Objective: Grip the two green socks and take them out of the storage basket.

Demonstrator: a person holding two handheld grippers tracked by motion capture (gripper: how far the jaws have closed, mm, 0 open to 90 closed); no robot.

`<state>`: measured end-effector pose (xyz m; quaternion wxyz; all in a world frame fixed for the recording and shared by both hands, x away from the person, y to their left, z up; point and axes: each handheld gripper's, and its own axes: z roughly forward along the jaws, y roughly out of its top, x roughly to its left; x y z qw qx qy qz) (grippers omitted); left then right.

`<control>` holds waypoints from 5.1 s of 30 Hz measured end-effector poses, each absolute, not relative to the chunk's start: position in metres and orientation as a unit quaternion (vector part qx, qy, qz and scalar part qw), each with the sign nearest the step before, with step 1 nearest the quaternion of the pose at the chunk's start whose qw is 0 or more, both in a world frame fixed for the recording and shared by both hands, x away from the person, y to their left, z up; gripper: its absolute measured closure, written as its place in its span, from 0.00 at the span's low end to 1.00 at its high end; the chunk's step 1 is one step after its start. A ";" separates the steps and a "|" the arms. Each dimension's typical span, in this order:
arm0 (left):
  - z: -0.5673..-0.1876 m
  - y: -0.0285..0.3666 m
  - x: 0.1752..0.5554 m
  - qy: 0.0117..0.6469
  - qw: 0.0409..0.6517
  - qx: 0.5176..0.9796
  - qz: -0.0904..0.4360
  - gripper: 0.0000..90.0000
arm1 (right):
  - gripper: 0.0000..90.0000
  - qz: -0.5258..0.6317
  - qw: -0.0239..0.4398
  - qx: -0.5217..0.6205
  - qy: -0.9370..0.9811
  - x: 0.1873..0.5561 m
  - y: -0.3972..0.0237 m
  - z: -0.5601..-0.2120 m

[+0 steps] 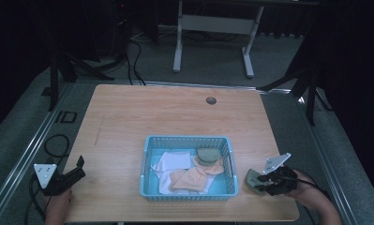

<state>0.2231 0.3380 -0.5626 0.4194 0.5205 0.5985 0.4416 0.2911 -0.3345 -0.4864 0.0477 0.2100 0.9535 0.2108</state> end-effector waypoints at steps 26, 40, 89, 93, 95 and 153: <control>-0.563 0.338 0.223 0.598 0.420 0.521 0.440 0.01 | 0.66 0.228 0.070 0.119 0.964 0.339 -0.248 -0.425; -0.563 0.339 0.223 0.597 0.423 0.521 0.440 0.01 | 0.65 0.224 0.055 0.082 0.970 0.355 -0.194 -0.444; -0.563 0.338 0.223 0.595 0.424 0.522 0.440 0.01 | 0.91 0.181 0.078 0.051 0.979 0.365 -0.146 -0.457; -0.563 0.339 0.223 0.596 0.424 0.522 0.439 0.01 | 0.91 0.194 0.086 0.046 0.976 0.363 -0.148 -0.438; -0.563 0.339 0.223 0.595 0.425 0.522 0.439 0.01 | 0.91 0.203 0.084 0.044 0.975 0.362 -0.152 -0.428; -0.563 0.338 0.223 0.596 0.422 0.522 0.441 0.01 | 0.52 0.162 0.060 0.223 0.959 0.389 -0.274 -0.488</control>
